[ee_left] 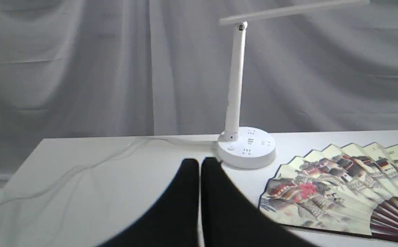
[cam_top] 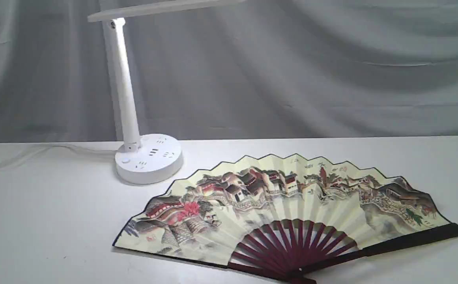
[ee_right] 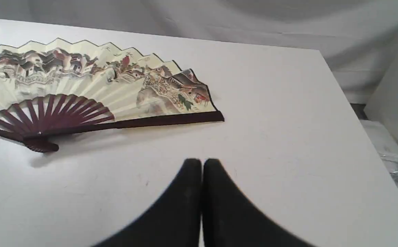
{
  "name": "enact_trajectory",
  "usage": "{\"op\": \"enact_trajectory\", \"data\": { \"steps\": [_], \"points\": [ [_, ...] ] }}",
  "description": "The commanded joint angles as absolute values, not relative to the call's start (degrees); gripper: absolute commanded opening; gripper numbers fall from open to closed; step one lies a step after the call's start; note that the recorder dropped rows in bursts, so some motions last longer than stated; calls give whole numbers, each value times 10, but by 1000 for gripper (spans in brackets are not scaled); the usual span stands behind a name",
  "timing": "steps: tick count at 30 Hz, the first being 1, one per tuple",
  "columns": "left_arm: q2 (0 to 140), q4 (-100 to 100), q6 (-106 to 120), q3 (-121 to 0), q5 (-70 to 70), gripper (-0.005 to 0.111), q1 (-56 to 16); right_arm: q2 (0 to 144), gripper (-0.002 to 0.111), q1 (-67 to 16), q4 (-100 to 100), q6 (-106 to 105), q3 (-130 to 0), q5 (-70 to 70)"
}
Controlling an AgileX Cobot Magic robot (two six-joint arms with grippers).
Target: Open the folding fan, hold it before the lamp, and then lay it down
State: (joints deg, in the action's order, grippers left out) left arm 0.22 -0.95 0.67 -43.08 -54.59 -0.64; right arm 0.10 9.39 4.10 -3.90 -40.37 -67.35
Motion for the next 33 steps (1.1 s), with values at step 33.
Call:
{"op": "enact_trajectory", "data": {
  "steps": [33],
  "points": [
    [0,-7,0,0,-60,0,-9,0,0,92,-5,-31,0,-115]
  ]
}}
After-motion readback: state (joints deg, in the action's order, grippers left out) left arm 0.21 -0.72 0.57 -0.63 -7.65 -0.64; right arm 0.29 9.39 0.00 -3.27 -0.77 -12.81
